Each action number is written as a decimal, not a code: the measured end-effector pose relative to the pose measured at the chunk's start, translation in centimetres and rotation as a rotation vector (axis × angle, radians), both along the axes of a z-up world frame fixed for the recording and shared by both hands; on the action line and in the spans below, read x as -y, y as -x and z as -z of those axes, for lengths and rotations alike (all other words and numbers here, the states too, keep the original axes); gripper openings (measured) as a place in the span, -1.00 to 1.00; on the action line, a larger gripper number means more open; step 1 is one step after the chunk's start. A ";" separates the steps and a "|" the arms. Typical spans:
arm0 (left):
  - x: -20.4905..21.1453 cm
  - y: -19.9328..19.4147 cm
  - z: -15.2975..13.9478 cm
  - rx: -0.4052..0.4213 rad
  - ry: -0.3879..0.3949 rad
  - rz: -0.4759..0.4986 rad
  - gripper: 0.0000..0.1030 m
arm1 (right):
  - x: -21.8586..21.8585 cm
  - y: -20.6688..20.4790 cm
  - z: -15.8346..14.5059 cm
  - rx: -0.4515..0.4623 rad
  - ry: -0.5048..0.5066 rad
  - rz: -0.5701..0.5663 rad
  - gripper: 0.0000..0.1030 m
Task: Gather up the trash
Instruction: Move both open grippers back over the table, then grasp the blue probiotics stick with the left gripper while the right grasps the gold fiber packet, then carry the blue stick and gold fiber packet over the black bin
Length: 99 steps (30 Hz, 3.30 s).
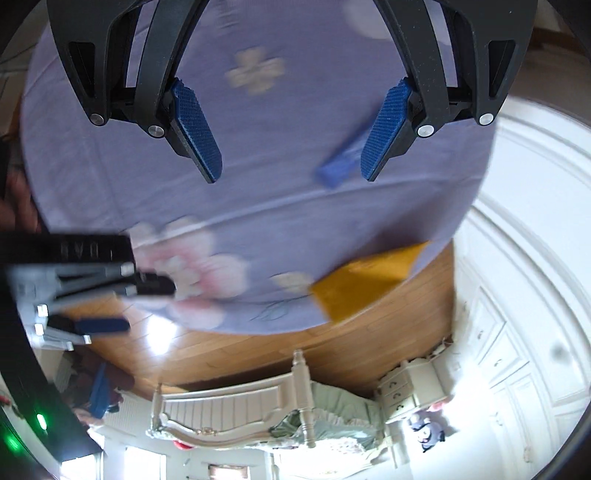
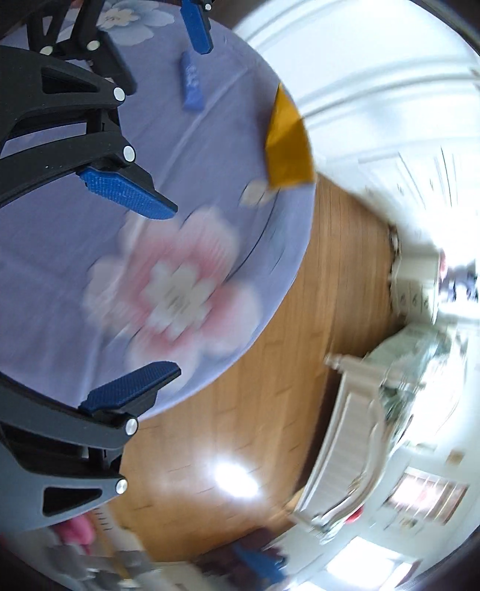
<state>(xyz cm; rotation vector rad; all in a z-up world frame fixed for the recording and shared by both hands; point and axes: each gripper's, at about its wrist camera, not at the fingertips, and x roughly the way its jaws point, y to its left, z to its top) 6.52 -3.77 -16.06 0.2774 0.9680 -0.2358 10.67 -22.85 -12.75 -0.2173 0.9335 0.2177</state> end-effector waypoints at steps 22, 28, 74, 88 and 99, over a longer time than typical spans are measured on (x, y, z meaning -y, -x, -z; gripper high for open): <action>-7.5 -4.8 5.0 -0.115 -0.017 0.020 0.49 | -12.1 -9.9 3.4 -0.078 0.064 -0.219 0.53; -8.1 -5.3 5.6 -0.102 0.006 0.010 0.49 | -13.0 -9.8 4.1 -0.095 0.052 -0.253 0.53; -7.0 -1.1 4.3 -0.049 0.040 0.022 -0.75 | -13.3 -3.9 3.7 -0.169 0.022 -0.299 -0.93; -5.7 0.2 2.2 -0.002 0.042 0.024 -0.75 | -10.8 -1.4 2.5 -0.157 0.030 -0.254 -0.93; -3.3 1.8 0.4 0.037 0.043 0.055 -0.75 | -7.3 1.2 1.2 -0.114 0.037 -0.183 -0.93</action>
